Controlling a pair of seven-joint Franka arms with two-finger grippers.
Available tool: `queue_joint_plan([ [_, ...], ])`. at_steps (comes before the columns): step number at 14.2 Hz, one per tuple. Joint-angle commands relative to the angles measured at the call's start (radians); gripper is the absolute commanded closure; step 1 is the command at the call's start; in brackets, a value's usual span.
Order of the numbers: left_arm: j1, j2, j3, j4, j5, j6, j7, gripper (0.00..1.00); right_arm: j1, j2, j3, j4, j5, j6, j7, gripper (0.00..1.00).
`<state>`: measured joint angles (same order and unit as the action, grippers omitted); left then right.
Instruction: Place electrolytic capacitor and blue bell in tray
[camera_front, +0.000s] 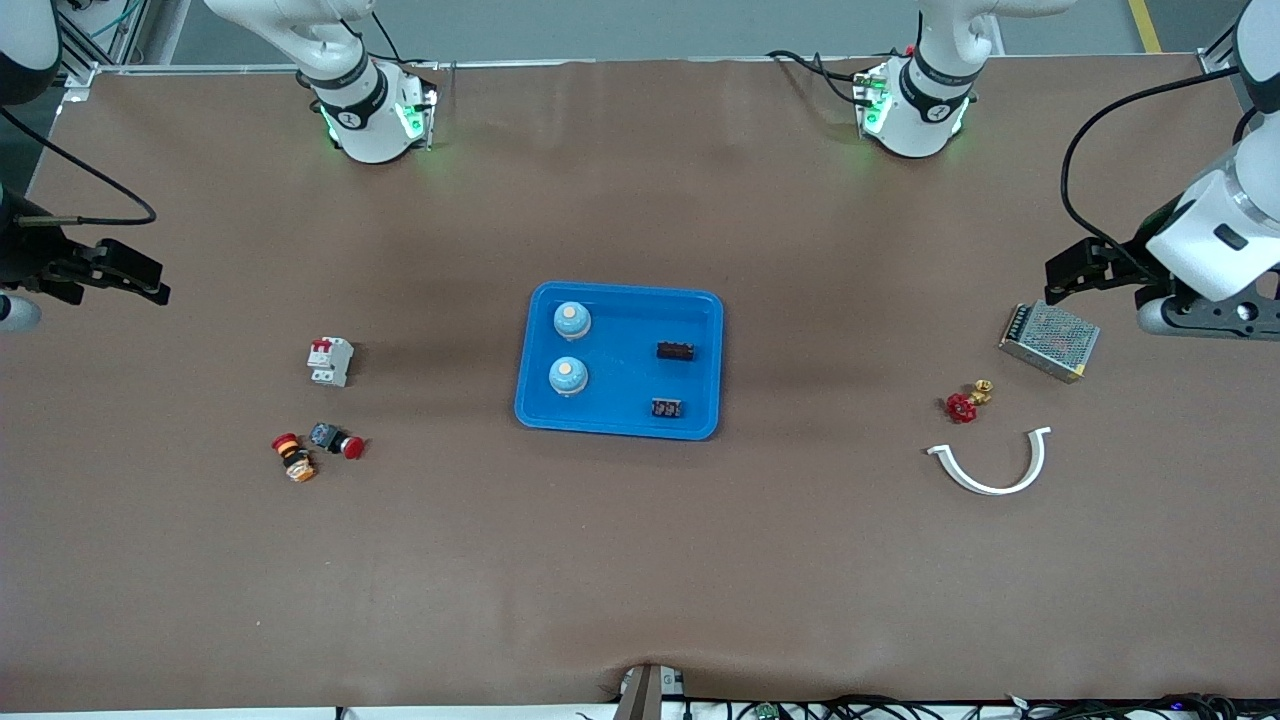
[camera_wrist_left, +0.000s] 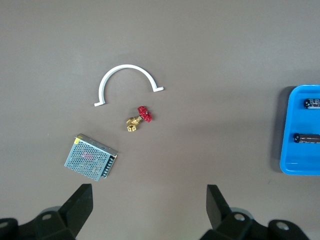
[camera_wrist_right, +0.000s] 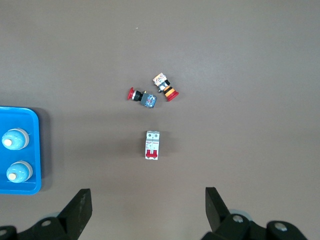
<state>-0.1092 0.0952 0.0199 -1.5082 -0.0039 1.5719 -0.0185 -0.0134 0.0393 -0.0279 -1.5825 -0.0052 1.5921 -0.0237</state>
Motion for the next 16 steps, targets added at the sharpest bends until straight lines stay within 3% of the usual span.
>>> queue_joint_plan([
  [1,0.028,-0.017,-0.003,0.003,-0.001,0.003,0.023,0.0,-0.023,-0.001,0.009,0.006,0.014,-0.006,0.002,0.0],
  [16,0.028,-0.011,-0.006,0.005,-0.005,0.054,-0.034,0.0,-0.017,-0.018,0.013,0.009,0.008,-0.003,-0.002,0.0],
])
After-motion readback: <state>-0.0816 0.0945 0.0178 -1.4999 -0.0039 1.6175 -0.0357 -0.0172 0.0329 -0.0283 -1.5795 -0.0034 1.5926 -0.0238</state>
